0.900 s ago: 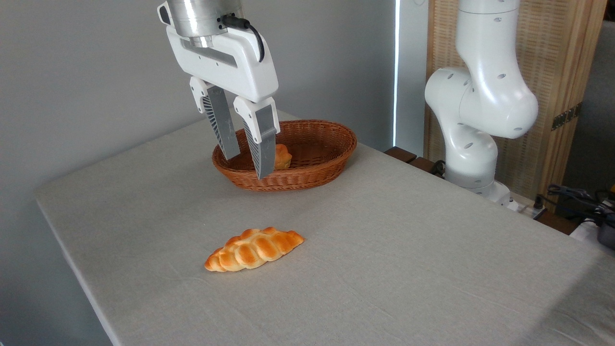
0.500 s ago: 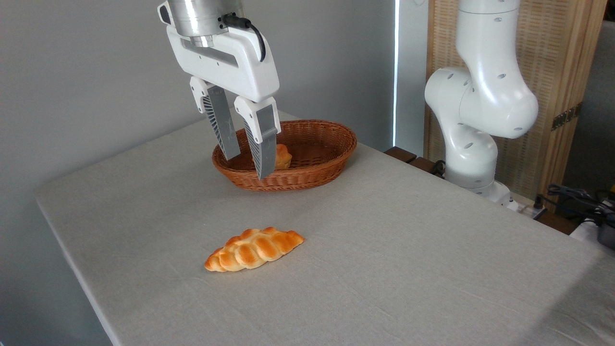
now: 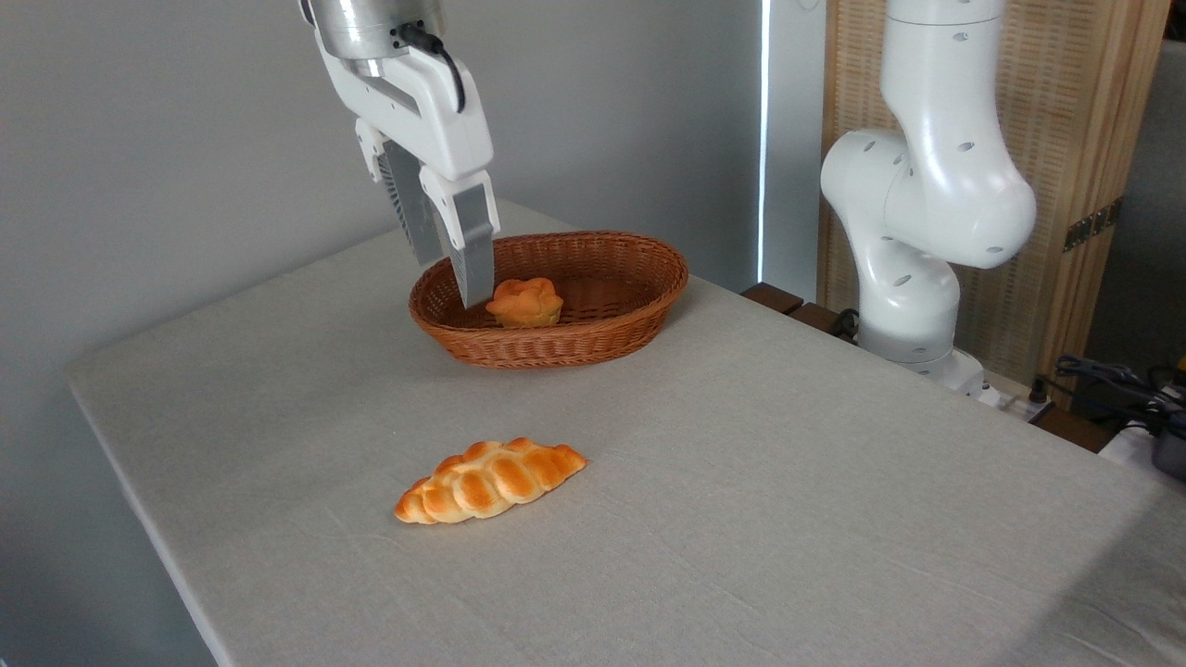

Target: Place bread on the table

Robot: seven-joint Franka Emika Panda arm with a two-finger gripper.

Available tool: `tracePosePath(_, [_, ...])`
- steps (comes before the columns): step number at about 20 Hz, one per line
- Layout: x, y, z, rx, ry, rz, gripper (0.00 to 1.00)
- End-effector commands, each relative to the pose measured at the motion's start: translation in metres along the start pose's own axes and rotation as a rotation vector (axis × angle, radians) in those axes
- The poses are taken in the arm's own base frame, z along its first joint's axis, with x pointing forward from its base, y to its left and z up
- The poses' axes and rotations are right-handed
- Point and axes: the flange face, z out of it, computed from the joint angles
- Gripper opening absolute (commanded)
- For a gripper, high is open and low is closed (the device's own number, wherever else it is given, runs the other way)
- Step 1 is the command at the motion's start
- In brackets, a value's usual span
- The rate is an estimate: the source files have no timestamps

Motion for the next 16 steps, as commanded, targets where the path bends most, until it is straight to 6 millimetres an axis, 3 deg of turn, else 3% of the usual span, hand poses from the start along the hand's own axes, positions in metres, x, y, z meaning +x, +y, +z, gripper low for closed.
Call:
tracePosePath(1, [0.020,0.067,0.029,-0.027,0.022,0.090,1.00])
tracePosePath(3, [0.028,0.094,0.045,-0.025,0.016,0.138,1.00])
tracePosePath(6, [0.024,0.131,0.068,-0.019,0.059,0.188,1.00])
tracePosePath(7, [0.025,0.153,0.082,-0.015,0.052,0.225,1.00])
tracePosePath(10, [0.019,0.193,0.118,0.011,0.039,0.290,1.00])
tracePosePath(12, [0.018,0.215,0.140,0.009,0.007,0.333,1.00])
tracePosePath(16, [0.023,0.234,0.174,0.044,0.019,0.378,1.00])
